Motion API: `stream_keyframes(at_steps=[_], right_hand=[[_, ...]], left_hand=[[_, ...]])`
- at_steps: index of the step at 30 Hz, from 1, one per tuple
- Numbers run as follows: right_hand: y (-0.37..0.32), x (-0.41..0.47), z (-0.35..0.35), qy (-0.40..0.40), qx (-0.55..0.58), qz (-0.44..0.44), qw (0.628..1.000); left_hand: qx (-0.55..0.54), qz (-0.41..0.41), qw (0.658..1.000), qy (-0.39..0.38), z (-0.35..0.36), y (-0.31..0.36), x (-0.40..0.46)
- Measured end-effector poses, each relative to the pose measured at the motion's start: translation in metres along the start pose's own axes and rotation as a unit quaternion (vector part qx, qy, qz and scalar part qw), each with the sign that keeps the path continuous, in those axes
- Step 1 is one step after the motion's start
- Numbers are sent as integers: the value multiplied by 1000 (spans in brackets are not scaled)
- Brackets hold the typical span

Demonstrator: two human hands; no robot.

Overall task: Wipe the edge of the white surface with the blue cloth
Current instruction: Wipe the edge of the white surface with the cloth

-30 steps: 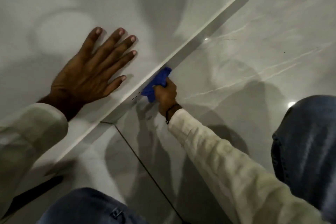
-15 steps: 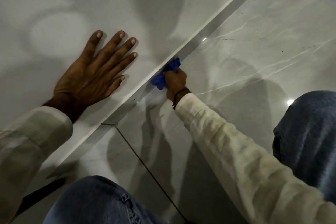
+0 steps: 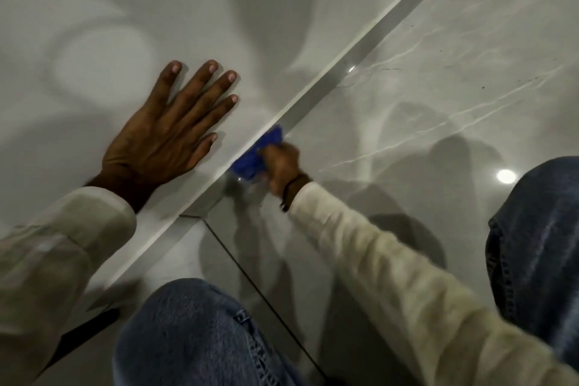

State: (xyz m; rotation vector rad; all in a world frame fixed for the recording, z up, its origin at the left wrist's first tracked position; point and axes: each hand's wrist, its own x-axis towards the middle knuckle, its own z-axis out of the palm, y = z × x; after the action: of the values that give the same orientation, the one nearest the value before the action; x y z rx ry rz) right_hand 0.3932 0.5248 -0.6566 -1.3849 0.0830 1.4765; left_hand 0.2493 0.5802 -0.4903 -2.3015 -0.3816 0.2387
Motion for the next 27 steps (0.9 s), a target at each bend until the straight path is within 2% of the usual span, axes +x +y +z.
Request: stream_keyframes(at_steps=[3,6,11,13,16,19,22,25,27], right_hand=[[-43,27,-22,49,36,-39,997],[-24,14,-7,61,8,-26,998],[82,-46,45,-34,30,103,994],[92,-59,49,-57,23,134,989],[54,-38,27,-38,13,104,994],[-14,1,-5,21,49,12,999],[-62,36,-29,75,24,-41,996],[-52,38,-28,99,-34,-55,993],[-20,19,-16,68,-51,-44,995]], left_hand=[[14,-1,1000,10,2,0,1],[25,0,1000,5,2,2,0],[35,-1,999,-2,2,3,1],[39,-1,999,-4,3,2,0],[53,-1,999,-13,5,2,0],[70,0,997,-16,5,3,0],[100,3,995,-20,6,3,-1],[134,5,990,-30,4,4,1],[152,5,988,-33,2,4,1]])
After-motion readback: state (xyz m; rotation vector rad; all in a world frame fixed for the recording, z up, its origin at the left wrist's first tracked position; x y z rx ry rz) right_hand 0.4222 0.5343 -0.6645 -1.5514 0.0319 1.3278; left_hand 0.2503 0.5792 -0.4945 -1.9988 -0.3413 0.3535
